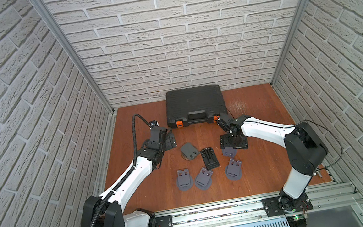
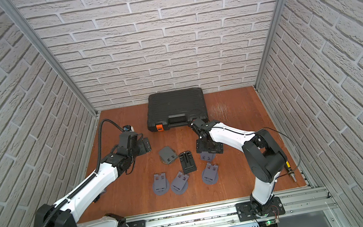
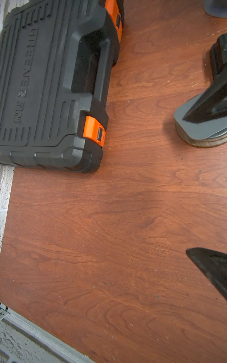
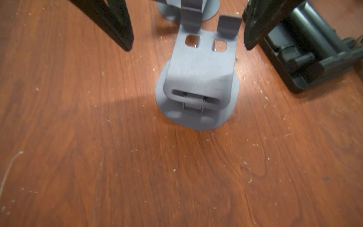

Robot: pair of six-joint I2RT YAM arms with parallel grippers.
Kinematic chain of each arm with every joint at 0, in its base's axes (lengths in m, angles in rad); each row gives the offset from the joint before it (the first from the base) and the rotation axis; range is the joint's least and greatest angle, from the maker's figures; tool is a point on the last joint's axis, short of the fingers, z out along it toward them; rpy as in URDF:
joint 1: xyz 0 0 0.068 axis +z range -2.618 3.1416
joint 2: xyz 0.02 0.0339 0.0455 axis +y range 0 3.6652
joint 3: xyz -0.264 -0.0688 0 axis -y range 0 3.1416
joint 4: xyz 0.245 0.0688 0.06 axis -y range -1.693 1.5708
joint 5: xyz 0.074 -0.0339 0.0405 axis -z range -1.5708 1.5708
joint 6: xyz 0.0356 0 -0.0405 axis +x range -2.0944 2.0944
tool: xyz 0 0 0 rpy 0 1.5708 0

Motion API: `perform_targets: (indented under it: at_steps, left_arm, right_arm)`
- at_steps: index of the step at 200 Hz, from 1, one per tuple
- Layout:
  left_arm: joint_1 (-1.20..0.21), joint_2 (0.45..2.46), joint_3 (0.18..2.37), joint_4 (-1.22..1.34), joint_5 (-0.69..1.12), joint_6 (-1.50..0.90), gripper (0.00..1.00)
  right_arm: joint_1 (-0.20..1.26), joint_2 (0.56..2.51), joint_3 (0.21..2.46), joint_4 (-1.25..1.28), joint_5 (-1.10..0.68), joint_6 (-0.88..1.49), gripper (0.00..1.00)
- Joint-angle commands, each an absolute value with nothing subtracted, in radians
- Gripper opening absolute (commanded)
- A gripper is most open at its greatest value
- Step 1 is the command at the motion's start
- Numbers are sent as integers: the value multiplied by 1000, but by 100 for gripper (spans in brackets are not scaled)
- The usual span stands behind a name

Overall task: Open the phone stand
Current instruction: Pick up the phone stand at the center of the board.

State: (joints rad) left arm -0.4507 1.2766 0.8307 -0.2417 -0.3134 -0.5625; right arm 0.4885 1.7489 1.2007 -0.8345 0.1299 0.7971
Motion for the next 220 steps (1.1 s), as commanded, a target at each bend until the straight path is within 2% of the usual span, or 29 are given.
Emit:
perform_targets:
  at_steps: [1,35,71,220]
  left_arm:
    - [-459,1283,847,-234,-334,-577,98]
    - [-462,1290,848,-228,-335,-575,98]
    - [-464,1297,846,-234,-336,-575,98]
    - [-463,1321,850,-223,-327,-580,98]
  right_arm:
    - [492,1777,1235,-823,145,826,89]
    - [492,1846,1282,-830,144,833,88]
    - [490,1890,1293,-831,138,844,82]
    - [488,1911,1266,-844,156,855,66]
